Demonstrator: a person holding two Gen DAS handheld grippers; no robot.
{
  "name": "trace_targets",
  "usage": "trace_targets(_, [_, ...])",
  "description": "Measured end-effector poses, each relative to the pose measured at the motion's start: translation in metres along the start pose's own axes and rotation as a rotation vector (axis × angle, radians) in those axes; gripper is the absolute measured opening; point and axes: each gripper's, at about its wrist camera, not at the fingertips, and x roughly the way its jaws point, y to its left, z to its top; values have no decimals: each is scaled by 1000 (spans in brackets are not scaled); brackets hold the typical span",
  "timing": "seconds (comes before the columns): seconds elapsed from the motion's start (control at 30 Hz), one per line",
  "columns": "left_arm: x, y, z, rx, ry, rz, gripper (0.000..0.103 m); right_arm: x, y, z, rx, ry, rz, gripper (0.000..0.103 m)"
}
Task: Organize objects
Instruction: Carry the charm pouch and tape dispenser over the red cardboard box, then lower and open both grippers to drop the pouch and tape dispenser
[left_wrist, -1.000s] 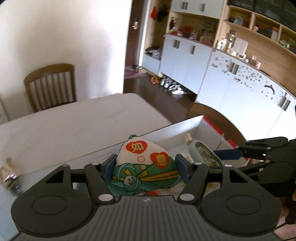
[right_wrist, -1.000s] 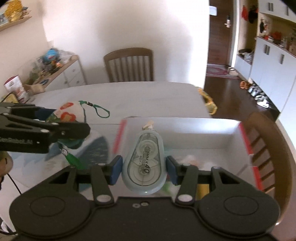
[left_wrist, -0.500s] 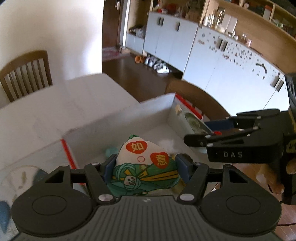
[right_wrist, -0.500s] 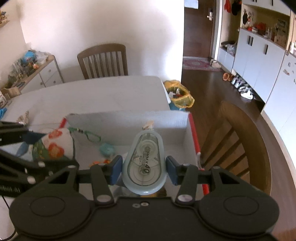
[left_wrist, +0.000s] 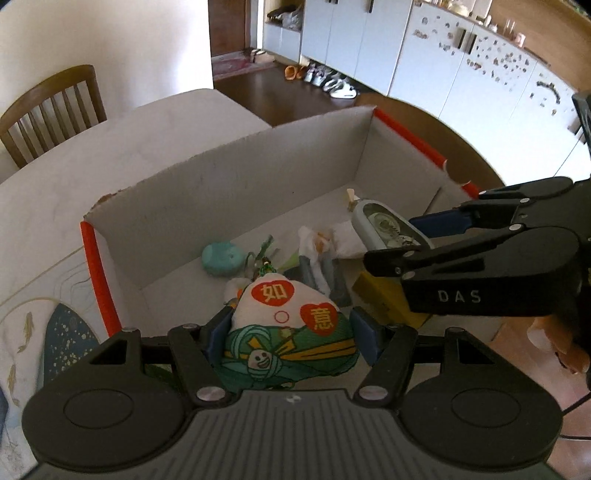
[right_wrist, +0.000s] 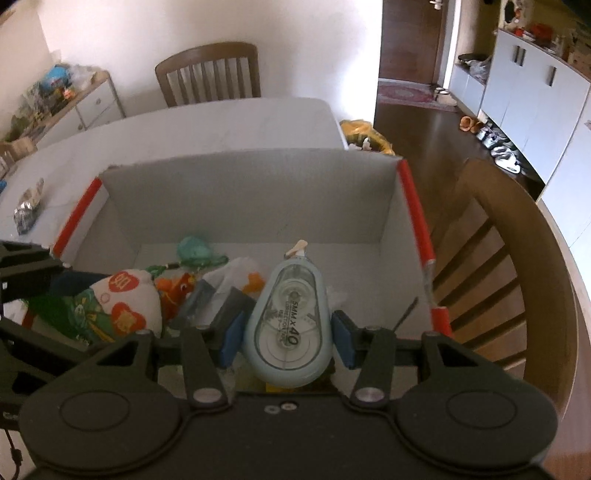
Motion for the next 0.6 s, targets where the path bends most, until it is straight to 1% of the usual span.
trace_targets(0.23, [13,1,-1,2,47,4,69,11,3,-5,-18,42,-1,50])
trace_targets(0.47, [14,-1,-2,14,59,5,69,17,0,-9,-26,69,2,50])
trace_targets(0.6, [14,-2,-2,19,60,11,72,18,-1,-9,-22,71,3,51])
